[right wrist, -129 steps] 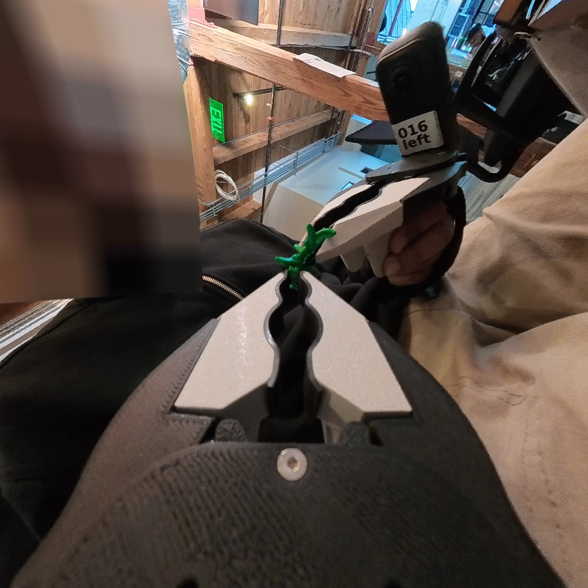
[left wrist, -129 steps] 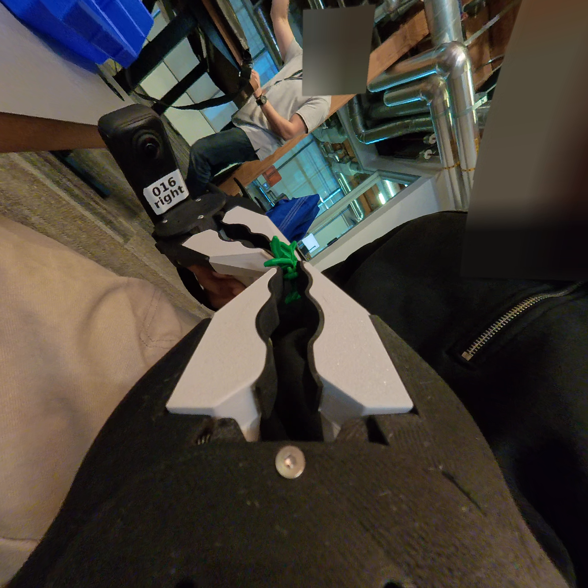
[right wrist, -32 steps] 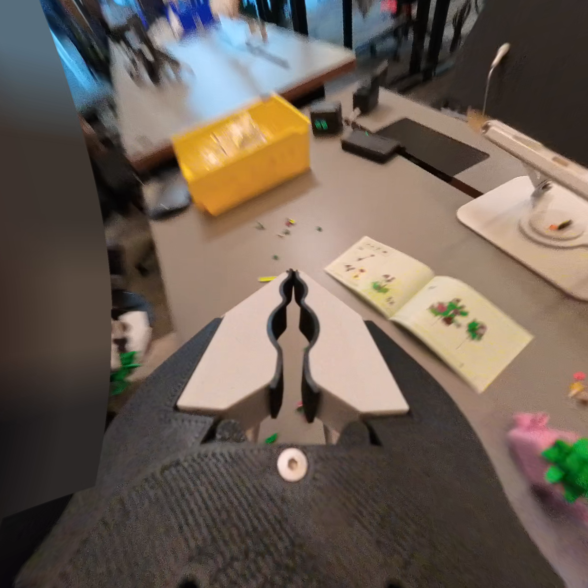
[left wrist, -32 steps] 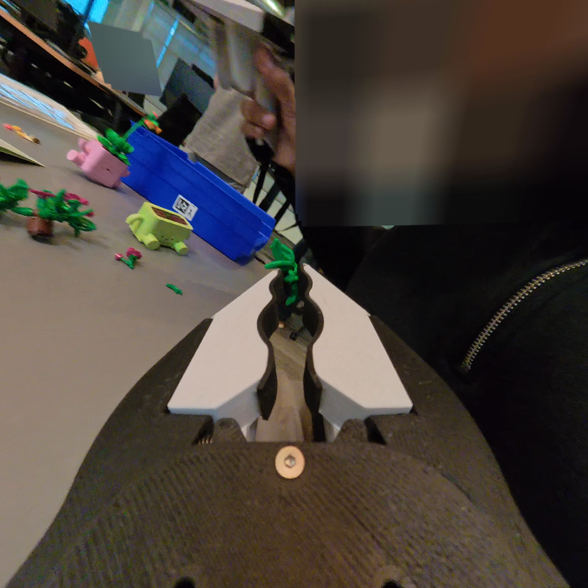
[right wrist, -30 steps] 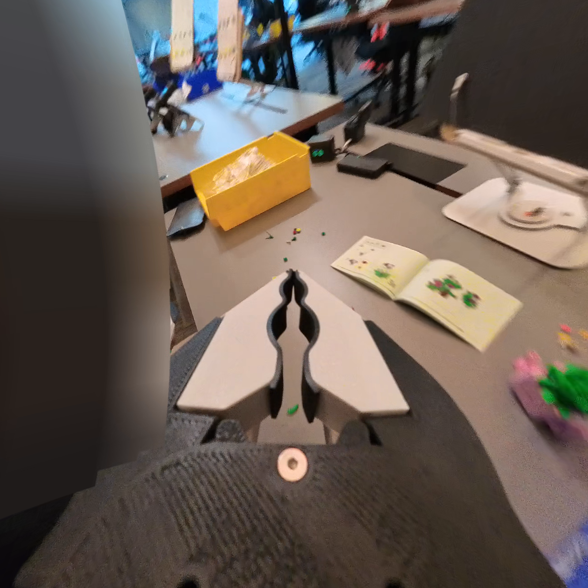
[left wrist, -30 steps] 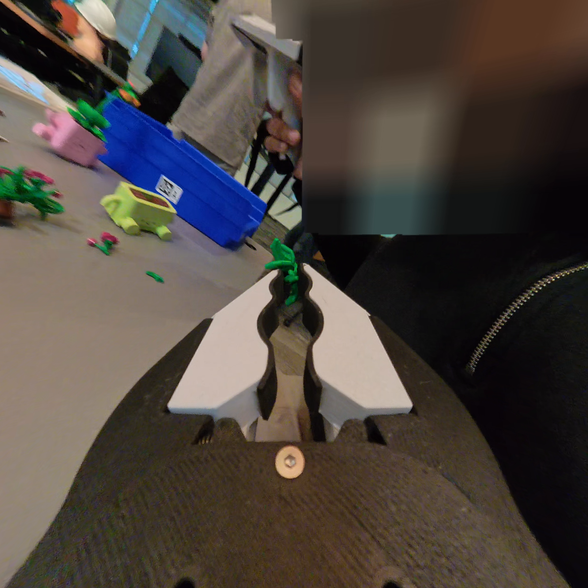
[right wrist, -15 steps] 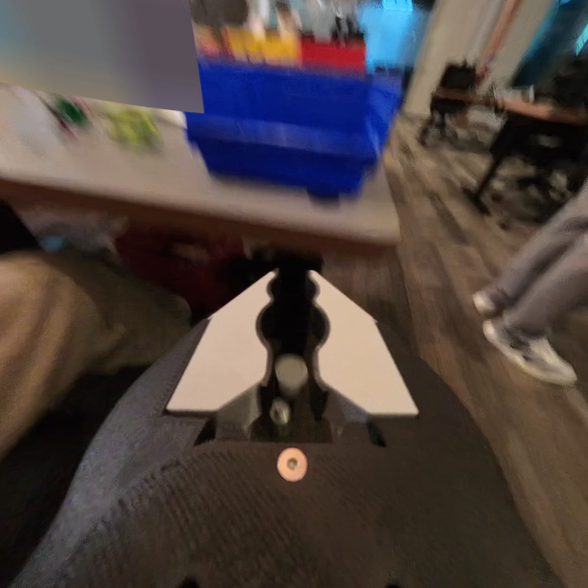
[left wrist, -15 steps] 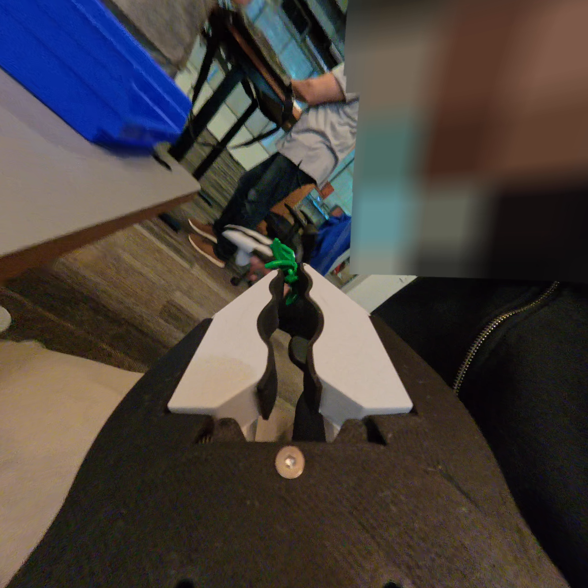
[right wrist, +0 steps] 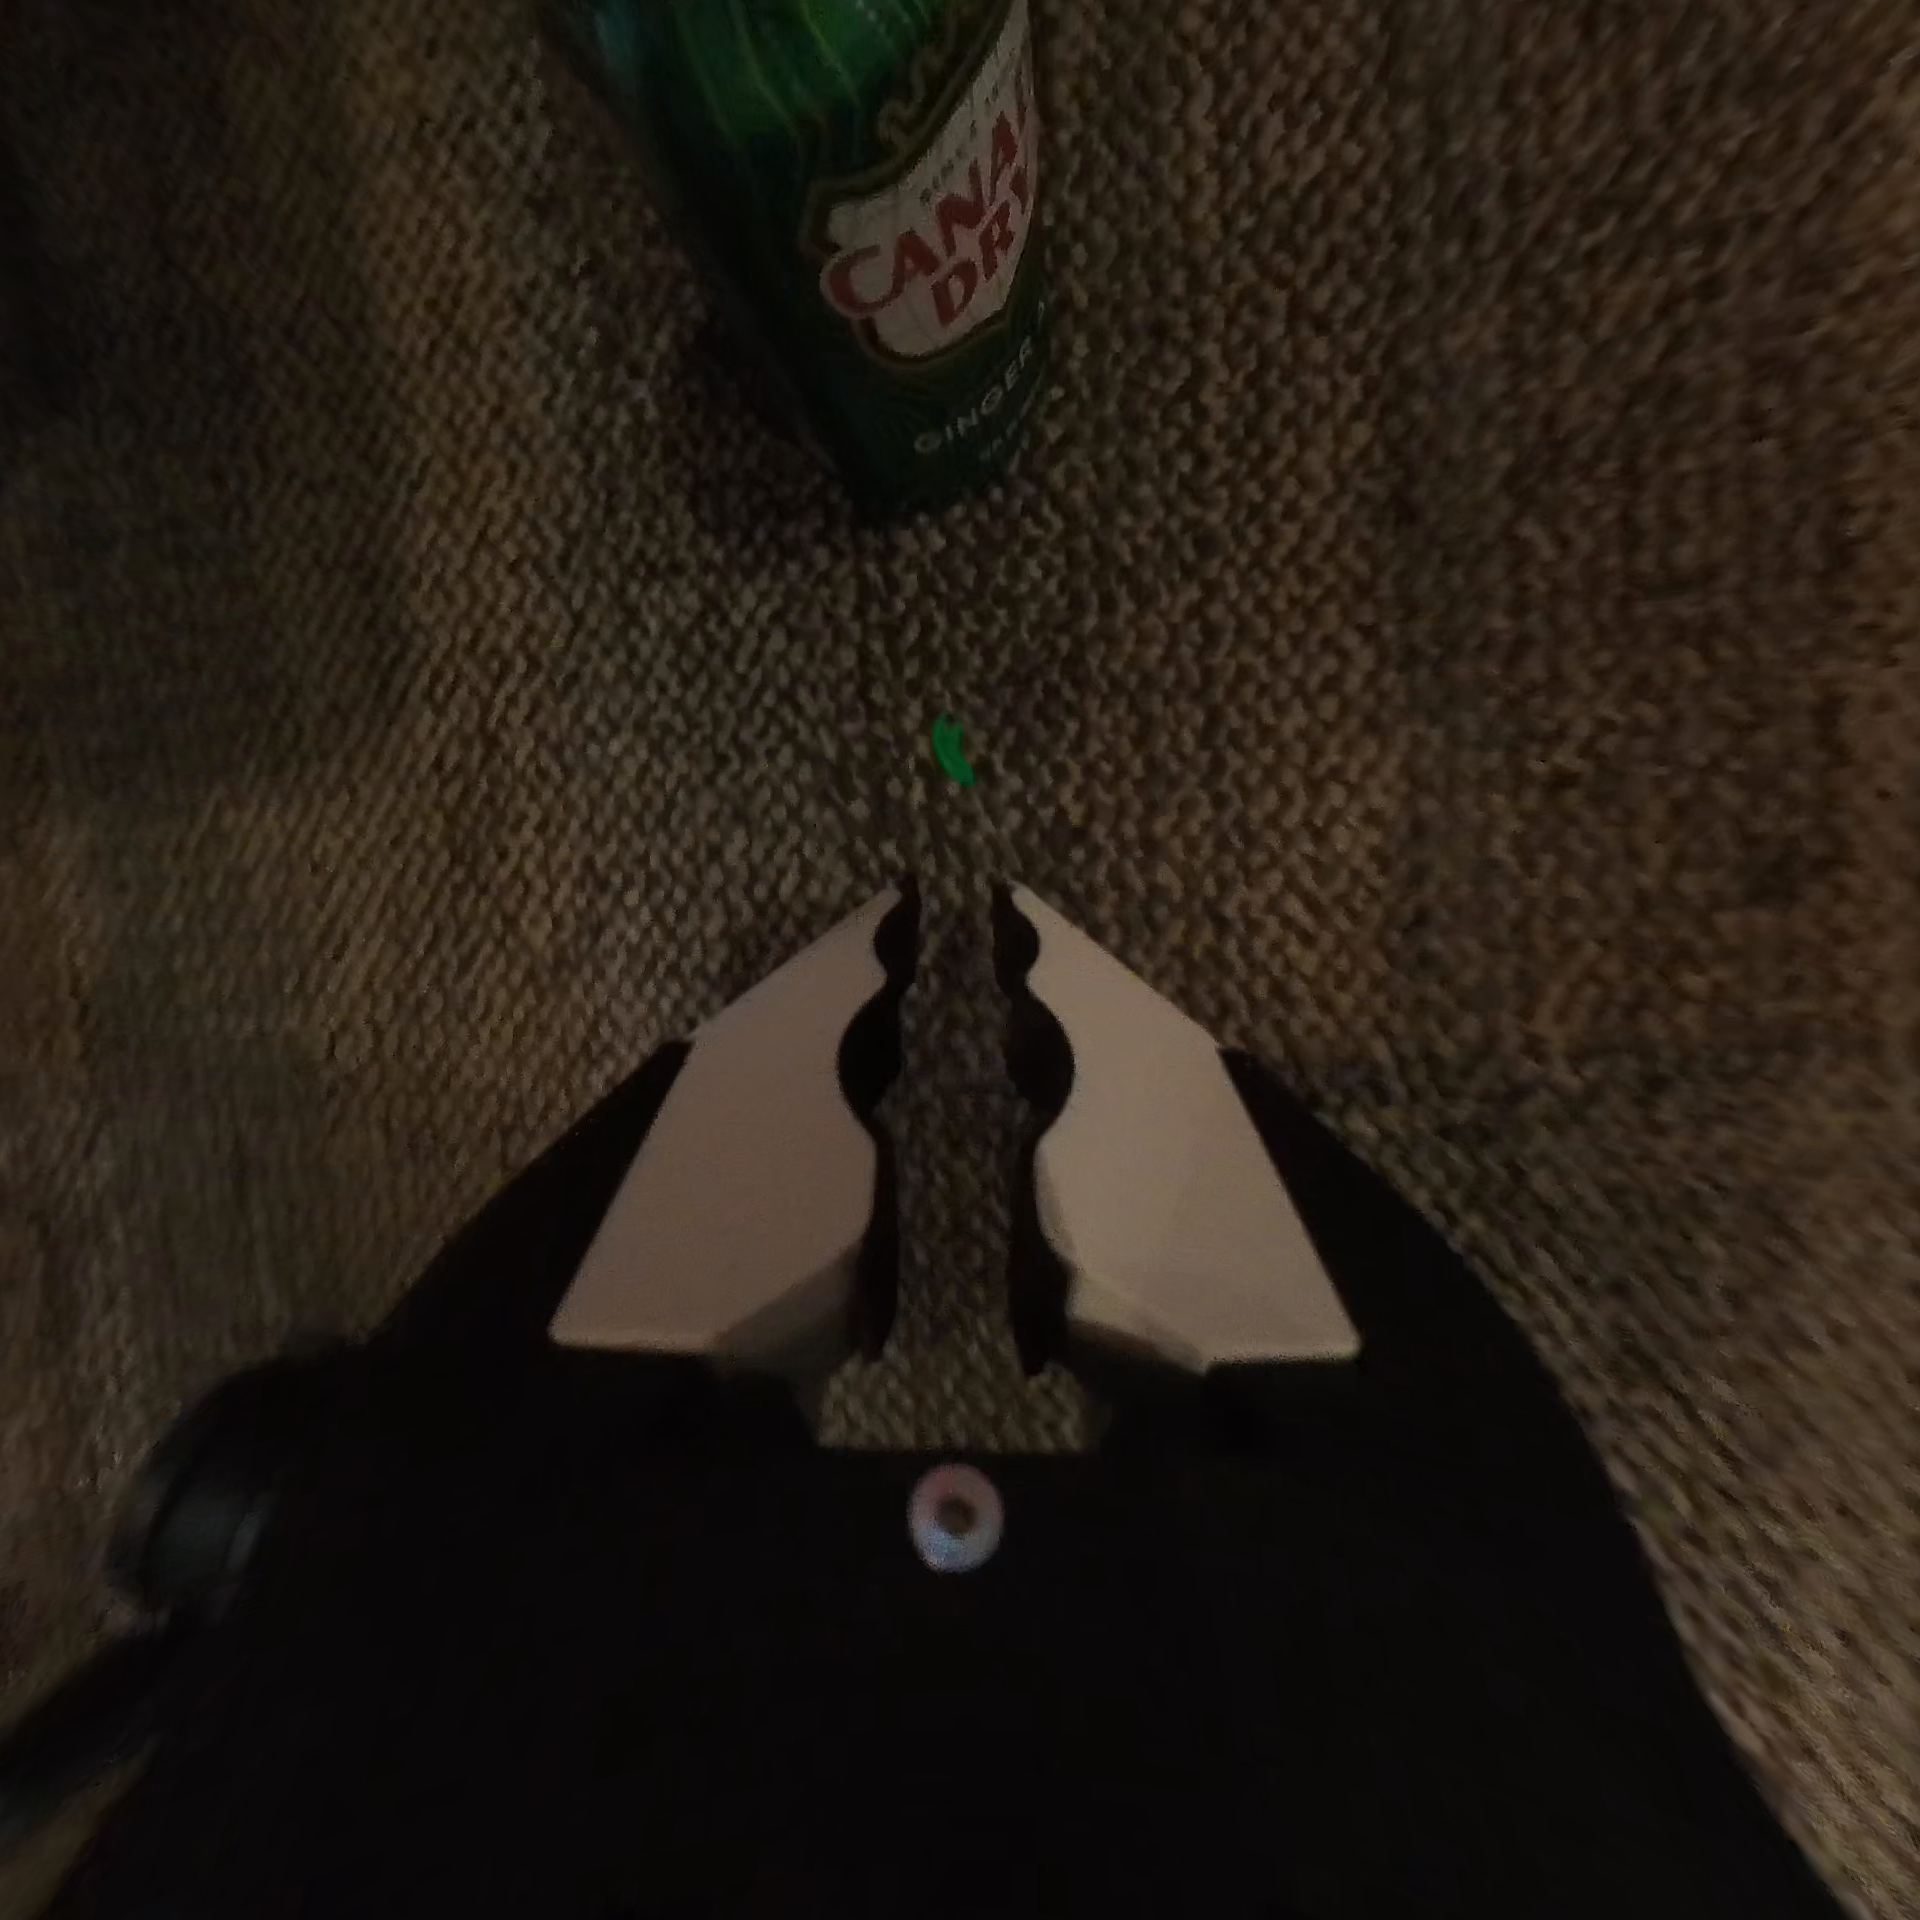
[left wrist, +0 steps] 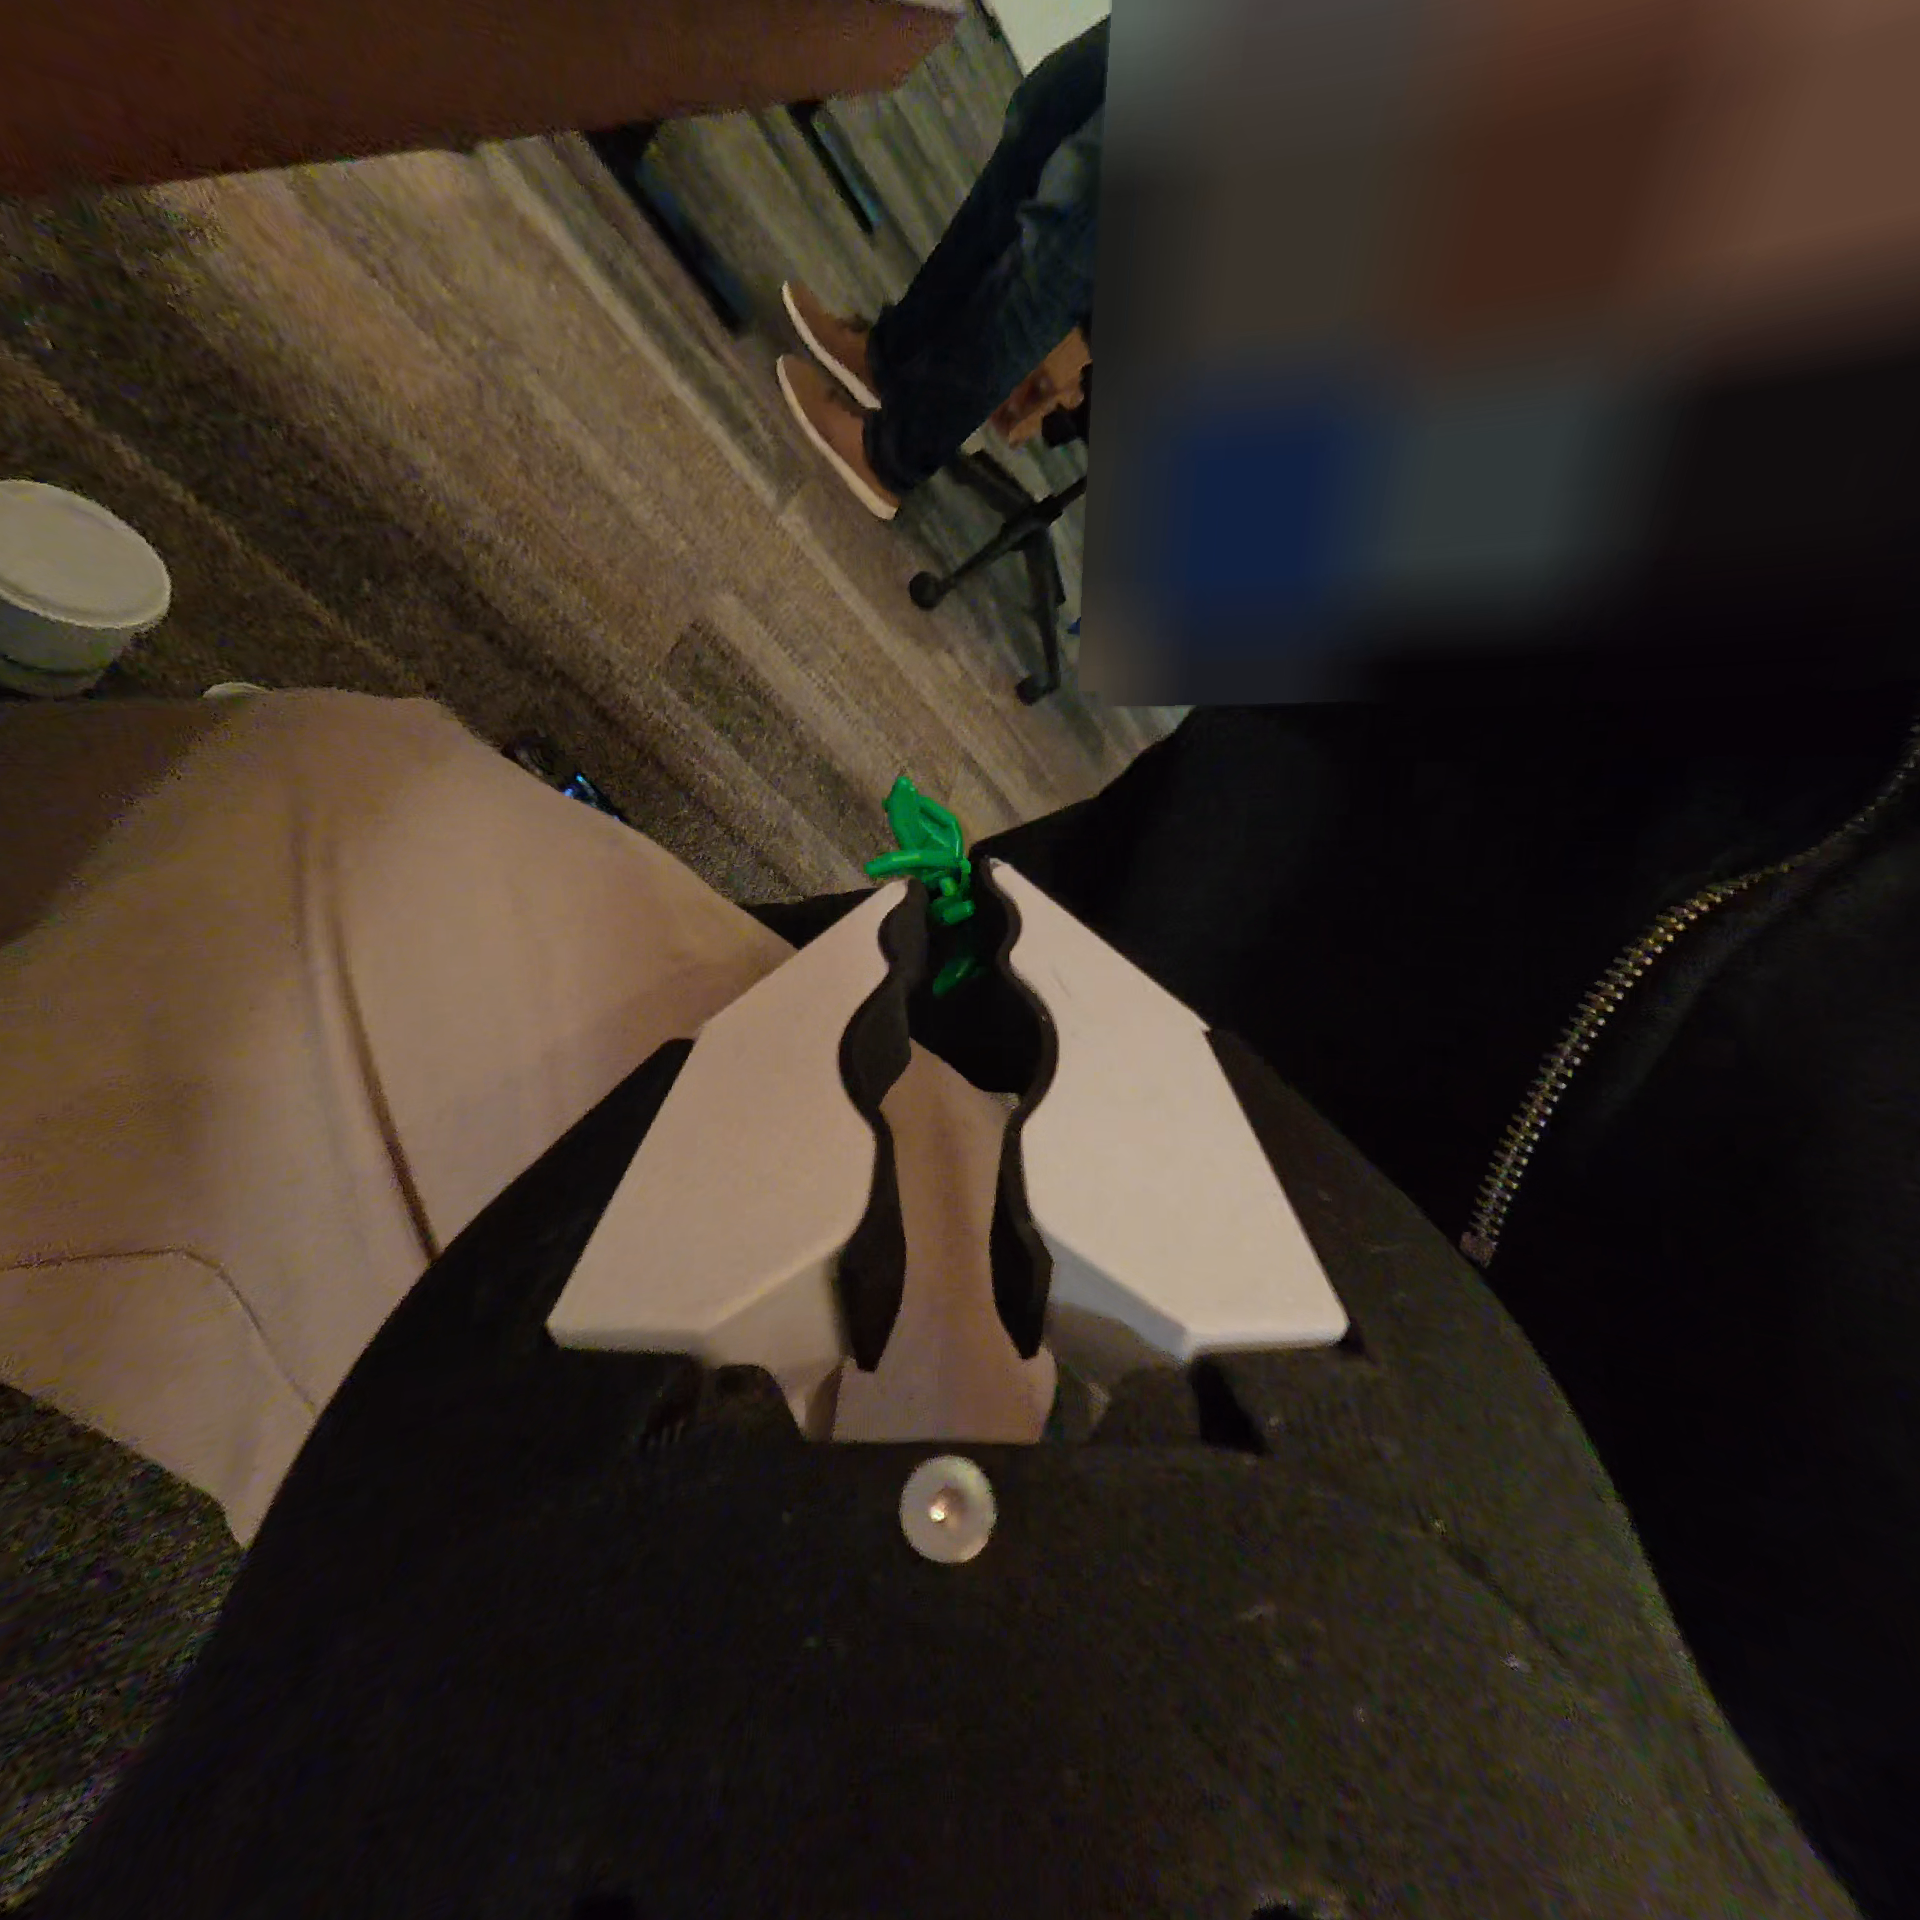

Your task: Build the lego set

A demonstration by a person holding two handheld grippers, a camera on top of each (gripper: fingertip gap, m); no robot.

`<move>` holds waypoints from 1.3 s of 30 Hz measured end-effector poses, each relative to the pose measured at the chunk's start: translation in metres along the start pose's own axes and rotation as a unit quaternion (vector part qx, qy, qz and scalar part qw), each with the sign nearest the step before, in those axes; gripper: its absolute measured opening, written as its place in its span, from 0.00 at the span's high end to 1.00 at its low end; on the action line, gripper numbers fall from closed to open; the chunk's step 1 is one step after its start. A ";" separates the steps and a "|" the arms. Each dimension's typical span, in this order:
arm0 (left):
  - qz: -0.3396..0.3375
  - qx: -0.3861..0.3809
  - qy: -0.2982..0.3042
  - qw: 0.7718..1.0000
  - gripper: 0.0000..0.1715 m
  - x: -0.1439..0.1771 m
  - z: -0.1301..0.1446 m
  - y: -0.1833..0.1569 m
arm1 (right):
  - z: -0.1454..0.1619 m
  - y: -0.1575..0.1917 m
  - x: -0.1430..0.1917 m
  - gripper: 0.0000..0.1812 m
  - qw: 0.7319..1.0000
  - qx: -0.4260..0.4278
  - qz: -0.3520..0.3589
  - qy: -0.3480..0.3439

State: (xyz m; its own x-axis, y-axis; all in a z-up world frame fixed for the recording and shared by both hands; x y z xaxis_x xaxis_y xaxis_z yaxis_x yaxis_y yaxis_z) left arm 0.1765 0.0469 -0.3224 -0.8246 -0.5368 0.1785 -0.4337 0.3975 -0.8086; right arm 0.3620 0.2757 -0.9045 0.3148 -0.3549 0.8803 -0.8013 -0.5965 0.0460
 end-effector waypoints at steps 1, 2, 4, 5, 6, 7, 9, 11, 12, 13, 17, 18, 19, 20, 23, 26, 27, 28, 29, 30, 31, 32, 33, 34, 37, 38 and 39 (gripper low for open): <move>-0.005 -0.001 0.008 1.000 0.96 -0.004 -0.001 0.004 | -0.003 0.002 -0.010 0.93 1.000 -0.006 0.003 -0.005; -0.008 -0.001 0.017 1.000 0.96 -0.007 -0.003 0.008 | -0.007 0.004 -0.018 0.93 1.000 -0.007 0.005 -0.008; -0.005 0.002 0.031 1.000 0.96 -0.015 -0.004 0.013 | -0.007 0.007 -0.036 0.89 1.000 0.004 0.015 0.008; -0.003 0.003 0.034 0.999 0.96 -0.018 -0.005 0.016 | -0.006 0.009 -0.044 0.89 1.000 0.011 0.016 0.016; -0.001 0.003 0.034 0.999 0.96 -0.021 -0.006 0.019 | -0.006 0.012 -0.051 0.89 1.000 0.014 0.013 0.024; 0.001 0.005 0.034 0.999 0.96 -0.023 -0.006 0.021 | -0.005 0.013 -0.057 0.89 0.999 0.019 0.015 0.034; 0.005 0.013 0.032 0.999 0.96 -0.027 -0.005 0.025 | -0.004 0.012 -0.066 0.91 0.998 0.030 0.028 0.044; 0.008 0.019 0.034 0.999 0.96 -0.029 -0.001 0.025 | -0.007 0.009 -0.068 0.95 0.998 0.028 0.038 0.043; 0.010 0.020 0.035 0.999 0.96 -0.029 0.000 0.024 | -0.007 0.009 -0.067 0.97 0.998 0.021 0.039 0.050; 0.011 0.019 0.035 0.999 0.96 -0.029 0.000 0.023 | -0.006 0.010 -0.065 0.97 0.997 0.019 0.034 0.060; 0.023 -0.002 0.016 1.000 0.96 -0.024 -0.010 0.010 | -0.022 0.019 -0.025 0.97 1.000 0.008 0.012 0.016; 0.028 -0.010 0.010 1.000 0.96 -0.022 -0.013 0.006 | -0.029 0.024 -0.007 0.97 1.000 0.012 0.001 -0.001; 0.033 -0.017 0.004 0.999 0.96 -0.020 -0.015 0.001 | -0.039 0.032 0.015 0.97 0.999 0.022 -0.015 -0.021; 0.039 -0.025 -0.003 0.999 0.96 -0.017 -0.018 -0.004 | -0.049 0.043 0.041 0.97 0.998 0.043 -0.035 -0.041; 0.049 -0.048 -0.031 0.997 0.96 -0.004 -0.024 -0.020 | -0.091 0.082 0.148 0.97 0.980 0.131 -0.087 -0.121; 0.041 -0.073 -0.074 0.994 0.96 0.017 -0.030 -0.038 | -0.154 0.131 0.288 0.97 0.944 0.187 -0.147 -0.231; 0.037 -0.082 -0.089 0.992 0.96 0.026 -0.032 -0.045 | -0.176 0.148 0.337 0.97 0.927 0.204 -0.162 -0.270; 0.031 -0.092 -0.103 0.990 0.96 0.035 -0.032 -0.051 | -0.198 0.165 0.382 0.97 0.910 0.221 -0.172 -0.307; 0.026 -0.102 -0.117 0.988 0.96 0.044 -0.032 -0.057 | -0.219 0.182 0.425 0.97 0.891 0.241 -0.180 -0.341; 0.019 -0.111 -0.129 0.985 0.96 0.055 -0.032 -0.063 | -0.240 0.200 0.463 0.97 0.872 0.257 -0.185 -0.373; 0.009 -0.120 -0.140 0.983 0.96 0.066 -0.032 -0.067 | -0.262 0.218 0.498 0.97 0.856 0.265 -0.189 -0.403; -0.001 -0.127 -0.153 0.980 0.96 0.078 -0.032 -0.071 | -0.280 0.238 0.528 0.97 0.837 0.270 -0.205 -0.428; -0.011 -0.133 -0.166 0.977 0.96 0.092 -0.033 -0.074 | -0.296 0.261 0.552 0.97 0.822 0.280 -0.226 -0.441; -0.021 -0.136 -0.179 0.974 0.96 0.106 -0.034 -0.076 | -0.311 0.281 0.566 0.97 0.818 0.288 -0.235 -0.440; -0.044 -0.142 -0.207 0.967 0.96 0.147 -0.034 -0.076 | -0.353 0.340 0.567 0.97 0.823 0.320 -0.263 -0.389; -0.054 -0.145 -0.216 0.964 0.96 0.161 -0.033 -0.074 | -0.366 0.356 0.555 0.97 0.837 0.326 -0.267 -0.350; -0.064 -0.151 -0.222 0.961 0.96 0.173 -0.032 -0.071 | -0.376 0.370 0.542 0.97 0.848 0.332 -0.273 -0.310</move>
State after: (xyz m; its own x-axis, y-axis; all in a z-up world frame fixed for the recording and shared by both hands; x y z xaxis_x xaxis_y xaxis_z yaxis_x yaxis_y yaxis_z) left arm 0.0529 -0.0507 -0.2165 -0.5503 -0.8338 -0.0449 -0.6620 0.4684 -0.5850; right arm 0.0447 0.1331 -0.2331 0.9185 -0.0828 0.3866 -0.0519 -0.9946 -0.0899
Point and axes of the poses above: each gripper's, where its closed fingertips meet, x back along the fingers, z out of its underside, y = z × x across the jaws, the point moved 1 cm from there along x, back along the fingers, and after that the axes turned 7 degrees about z, right-handed, at the moved point
